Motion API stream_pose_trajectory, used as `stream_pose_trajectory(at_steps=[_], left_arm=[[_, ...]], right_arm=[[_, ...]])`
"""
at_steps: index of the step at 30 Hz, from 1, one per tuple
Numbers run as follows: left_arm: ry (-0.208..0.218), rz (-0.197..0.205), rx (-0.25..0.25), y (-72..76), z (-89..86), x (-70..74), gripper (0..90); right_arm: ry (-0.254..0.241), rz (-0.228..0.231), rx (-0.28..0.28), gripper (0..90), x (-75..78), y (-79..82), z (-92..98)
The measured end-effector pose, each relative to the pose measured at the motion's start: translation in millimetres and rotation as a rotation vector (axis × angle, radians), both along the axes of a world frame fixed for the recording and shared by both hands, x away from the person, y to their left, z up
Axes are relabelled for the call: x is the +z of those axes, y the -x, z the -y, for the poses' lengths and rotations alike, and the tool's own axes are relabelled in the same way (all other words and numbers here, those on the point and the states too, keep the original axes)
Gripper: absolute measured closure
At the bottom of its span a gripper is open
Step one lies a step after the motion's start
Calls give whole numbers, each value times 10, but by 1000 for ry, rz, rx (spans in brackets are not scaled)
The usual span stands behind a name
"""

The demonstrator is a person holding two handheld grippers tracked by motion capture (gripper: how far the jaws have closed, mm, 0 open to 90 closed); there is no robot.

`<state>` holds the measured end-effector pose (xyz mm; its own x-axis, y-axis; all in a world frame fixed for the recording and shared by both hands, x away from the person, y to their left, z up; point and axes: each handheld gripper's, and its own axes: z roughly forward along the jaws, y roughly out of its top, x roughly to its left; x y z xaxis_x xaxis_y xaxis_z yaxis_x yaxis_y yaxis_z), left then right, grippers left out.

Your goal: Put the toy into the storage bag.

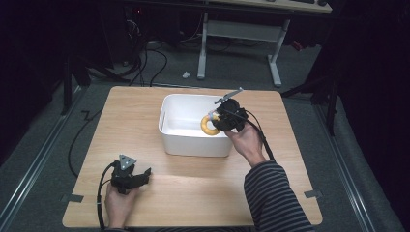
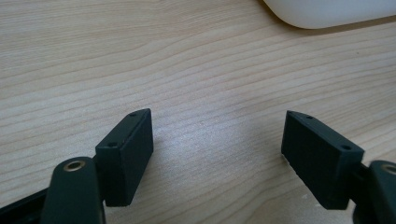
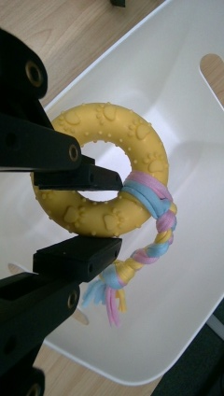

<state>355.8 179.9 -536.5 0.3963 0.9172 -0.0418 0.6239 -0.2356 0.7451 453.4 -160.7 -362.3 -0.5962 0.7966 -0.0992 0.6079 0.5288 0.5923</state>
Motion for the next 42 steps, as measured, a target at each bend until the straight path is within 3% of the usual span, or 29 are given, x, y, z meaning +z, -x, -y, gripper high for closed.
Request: stream_pose_trajectory(at_steps=[12, 18, 20, 29, 36, 42], left_arm=[[4, 0, 0, -1, -5, 0, 254], [7, -1, 0, -5, -13, 1, 259], [14, -1, 1, -9, -16, 1, 260], [8, -1, 2, -10, -9, 0, 256], [7, -2, 0, -10, -8, 1, 255], [6, -1, 0, -11, -7, 1, 256]], right_arm=[[3, -45, 2, 672, -86, -33, -35], [-13, -60, 2, 665, -114, -32, -21], [-31, -63, 6, 625, -103, -32, -7], [-39, -15, -5, 550, -42, 36, 123], [-98, 15, -43, 547, 19, 96, 337], [-117, 35, -64, 547, 67, 141, 478]])
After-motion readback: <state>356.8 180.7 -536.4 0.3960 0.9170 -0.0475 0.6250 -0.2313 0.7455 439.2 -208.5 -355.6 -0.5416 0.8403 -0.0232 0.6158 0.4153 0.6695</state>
